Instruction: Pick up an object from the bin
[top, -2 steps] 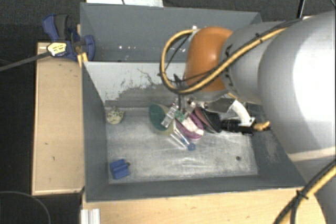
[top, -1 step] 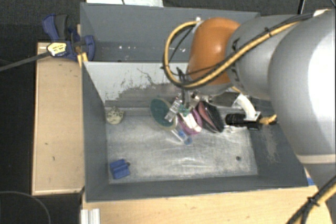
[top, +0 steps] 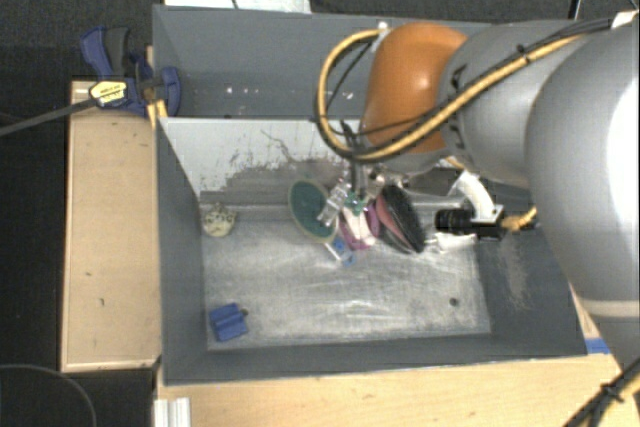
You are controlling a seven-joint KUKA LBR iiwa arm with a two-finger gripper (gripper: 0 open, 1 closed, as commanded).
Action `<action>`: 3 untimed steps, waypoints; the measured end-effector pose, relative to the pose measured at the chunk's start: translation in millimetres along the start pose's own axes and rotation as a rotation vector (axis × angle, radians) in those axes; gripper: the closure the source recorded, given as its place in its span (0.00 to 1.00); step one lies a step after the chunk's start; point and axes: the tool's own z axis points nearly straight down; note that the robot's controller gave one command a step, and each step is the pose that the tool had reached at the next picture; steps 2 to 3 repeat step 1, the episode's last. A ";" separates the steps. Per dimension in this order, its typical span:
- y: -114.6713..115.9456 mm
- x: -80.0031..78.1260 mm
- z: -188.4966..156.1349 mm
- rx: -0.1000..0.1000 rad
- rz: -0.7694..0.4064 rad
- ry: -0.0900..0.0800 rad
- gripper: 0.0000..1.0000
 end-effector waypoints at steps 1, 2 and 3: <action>0.4 -0.4 -20.4 -0.001 -0.006 -0.001 1.00; 0.4 -0.4 -20.4 -0.001 -0.006 -0.001 1.00; 0.4 -0.4 -20.4 -0.001 -0.006 -0.001 1.00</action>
Offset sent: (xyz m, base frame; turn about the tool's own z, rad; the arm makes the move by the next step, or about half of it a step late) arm 0.0002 0.0000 0.0201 0.0000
